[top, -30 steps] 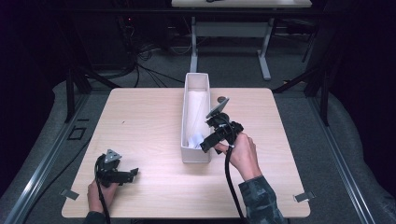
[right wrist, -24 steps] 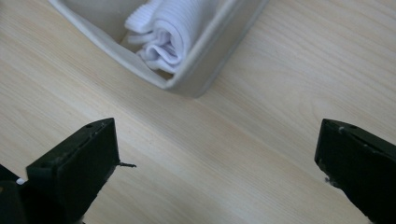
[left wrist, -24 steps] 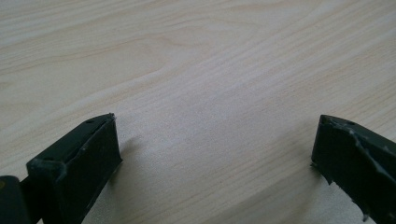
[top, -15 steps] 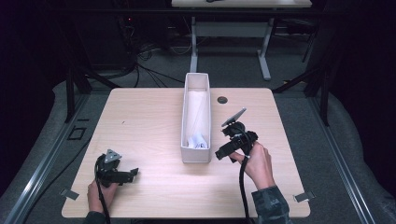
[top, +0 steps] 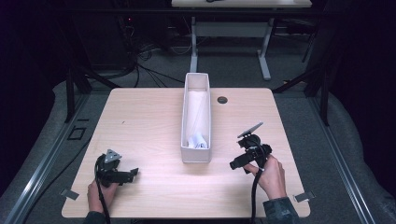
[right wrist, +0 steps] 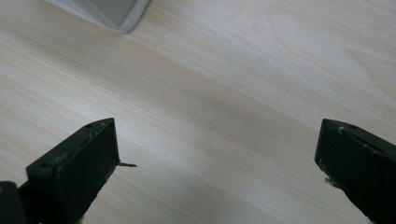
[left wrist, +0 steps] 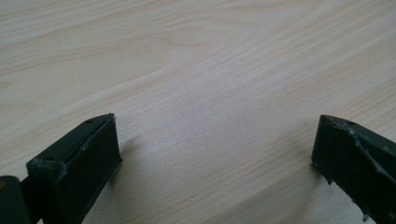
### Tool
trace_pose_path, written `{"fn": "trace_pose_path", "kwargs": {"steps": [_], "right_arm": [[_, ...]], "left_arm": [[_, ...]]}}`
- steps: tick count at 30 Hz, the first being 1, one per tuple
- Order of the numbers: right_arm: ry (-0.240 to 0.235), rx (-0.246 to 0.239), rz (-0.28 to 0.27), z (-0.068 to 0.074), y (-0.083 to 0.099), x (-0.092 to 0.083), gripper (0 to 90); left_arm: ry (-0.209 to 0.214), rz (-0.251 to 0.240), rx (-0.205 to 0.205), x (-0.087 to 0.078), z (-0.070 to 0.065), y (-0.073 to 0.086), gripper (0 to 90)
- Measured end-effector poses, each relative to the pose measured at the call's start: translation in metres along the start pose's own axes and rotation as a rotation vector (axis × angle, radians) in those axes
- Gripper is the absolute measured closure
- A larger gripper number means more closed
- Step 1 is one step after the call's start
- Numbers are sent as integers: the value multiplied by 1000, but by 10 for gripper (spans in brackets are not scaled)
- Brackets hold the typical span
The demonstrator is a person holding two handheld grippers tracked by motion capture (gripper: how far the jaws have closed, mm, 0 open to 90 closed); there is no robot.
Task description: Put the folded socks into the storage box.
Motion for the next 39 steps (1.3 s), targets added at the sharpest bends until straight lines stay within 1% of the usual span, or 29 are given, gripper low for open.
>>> {"fn": "trace_pose_path", "kwargs": {"steps": [2, 4, 6, 7, 13, 14, 15, 17, 18, 19, 22, 25, 29, 31, 34, 35, 36, 37, 38, 39], "right_arm": [[-3, 8, 6, -4, 5, 3, 0], [2, 13, -1, -7, 9, 7, 0], [9, 18, 4, -10, 13, 12, 0], [25, 21, -1, -11, 15, 14, 0], [47, 30, -16, -18, 30, 30, 0], [51, 34, -33, -20, 33, 33, 0], [53, 35, -33, -22, 35, 35, 0], [63, 43, -59, -25, 42, 40, 0], [60, 50, -76, -27, 45, 43, 0], [56, 51, -80, -28, 47, 44, 0], [75, 65, -117, -32, 55, 50, 0], [72, 73, -161, -36, 63, 54, 0], [88, 74, -214, -40, 74, 59, 0], [93, 80, -262, -41, 78, 60, 0], [96, 86, -308, -43, 83, 61, 0], [96, 86, -332, -44, 86, 62, 0], [115, 88, -352, -44, 88, 62, 0], [109, 86, -368, -45, 89, 63, 0], [91, 78, -390, -46, 91, 64, 0], [90, 75, -404, -46, 92, 64, 0]], "left_arm": [[-1, 0, 0, 0, 0, 0, 7], [-1, 0, 0, 0, 0, 0, 7], [0, 0, 1, 0, 0, 0, 7], [0, 0, 0, 0, 0, 0, 7], [0, 0, 1, 0, 0, 0, 7], [-1, 0, 1, 0, 0, 0, 7], [-1, 0, 2, 0, 0, 0, 7], [0, 0, 1, 0, 0, 0, 7], [-1, 0, 2, 0, 0, 0, 7], [1, -1, 0, 0, 0, 0, 7], [-1, 0, 1, 0, 0, 0, 7], [-1, -1, 1, 0, 0, 0, 7], [0, 0, 1, 0, 0, 0, 7], [-1, -1, 0, 0, 0, 0, 7], [-1, -1, 0, 0, 0, 0, 7], [-1, -1, 0, 0, 0, 0, 7], [-1, -1, 0, 0, 0, 0, 7], [-1, -1, 0, 0, 0, 0, 7], [-1, -1, 0, 0, 0, 0, 7], [-1, -1, 0, 0, 0, 0, 7]]}}
Point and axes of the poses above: each handheld gripper's, and its own axes: x roughly forward along the jaws, y roughly out of its underside, z roughly to its left, the point moved 1 cm from there along x, roughly forward along the jaws, and after that the axes turned 5 degrees about x, right-handed, at the moved point
